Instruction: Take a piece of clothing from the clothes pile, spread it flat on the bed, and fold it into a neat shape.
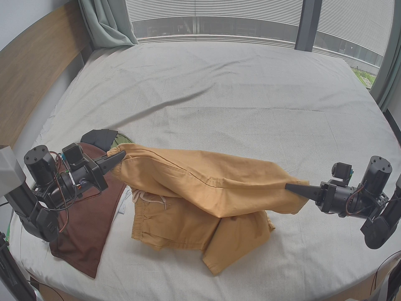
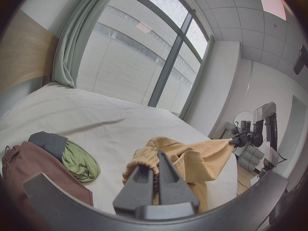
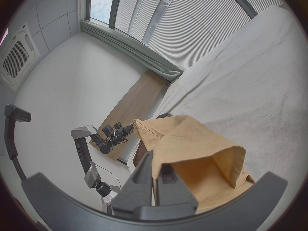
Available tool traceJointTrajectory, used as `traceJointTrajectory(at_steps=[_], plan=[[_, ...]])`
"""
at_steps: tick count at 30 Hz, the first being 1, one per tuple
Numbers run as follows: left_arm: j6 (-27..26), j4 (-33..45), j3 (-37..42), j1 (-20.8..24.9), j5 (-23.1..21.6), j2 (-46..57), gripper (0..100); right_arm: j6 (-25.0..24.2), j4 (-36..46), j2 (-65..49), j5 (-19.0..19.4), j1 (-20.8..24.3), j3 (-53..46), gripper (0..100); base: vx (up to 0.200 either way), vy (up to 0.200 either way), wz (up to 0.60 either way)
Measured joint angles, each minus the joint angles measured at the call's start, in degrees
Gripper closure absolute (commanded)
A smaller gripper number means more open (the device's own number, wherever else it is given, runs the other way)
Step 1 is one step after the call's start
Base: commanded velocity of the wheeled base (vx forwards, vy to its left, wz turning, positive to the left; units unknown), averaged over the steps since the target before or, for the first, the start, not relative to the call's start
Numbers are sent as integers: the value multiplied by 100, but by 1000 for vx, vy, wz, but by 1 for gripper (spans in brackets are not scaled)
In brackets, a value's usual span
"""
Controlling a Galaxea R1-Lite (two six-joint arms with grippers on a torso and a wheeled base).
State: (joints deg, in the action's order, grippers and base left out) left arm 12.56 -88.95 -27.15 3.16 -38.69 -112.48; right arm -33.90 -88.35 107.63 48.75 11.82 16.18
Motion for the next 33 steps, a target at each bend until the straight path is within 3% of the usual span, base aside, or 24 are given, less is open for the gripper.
traceJointTrajectory(at_steps=[13, 25, 26, 33], plan=[[145, -2, -156, -22, 126, 72, 100, -154, 2, -302, 2, -133, 33, 100, 0, 0, 0], [140, 0, -124, 20, 128, 74, 100, -211, 2, -311, 10, 206, 38, 100, 0, 0, 0], [140, -2, -124, 23, 126, 74, 100, -208, 2, -282, 10, 241, 38, 0, 0, 0, 0], [140, -2, -116, 37, 126, 83, 100, -197, -4, -30, 10, 361, 60, 0, 0, 0, 0]])
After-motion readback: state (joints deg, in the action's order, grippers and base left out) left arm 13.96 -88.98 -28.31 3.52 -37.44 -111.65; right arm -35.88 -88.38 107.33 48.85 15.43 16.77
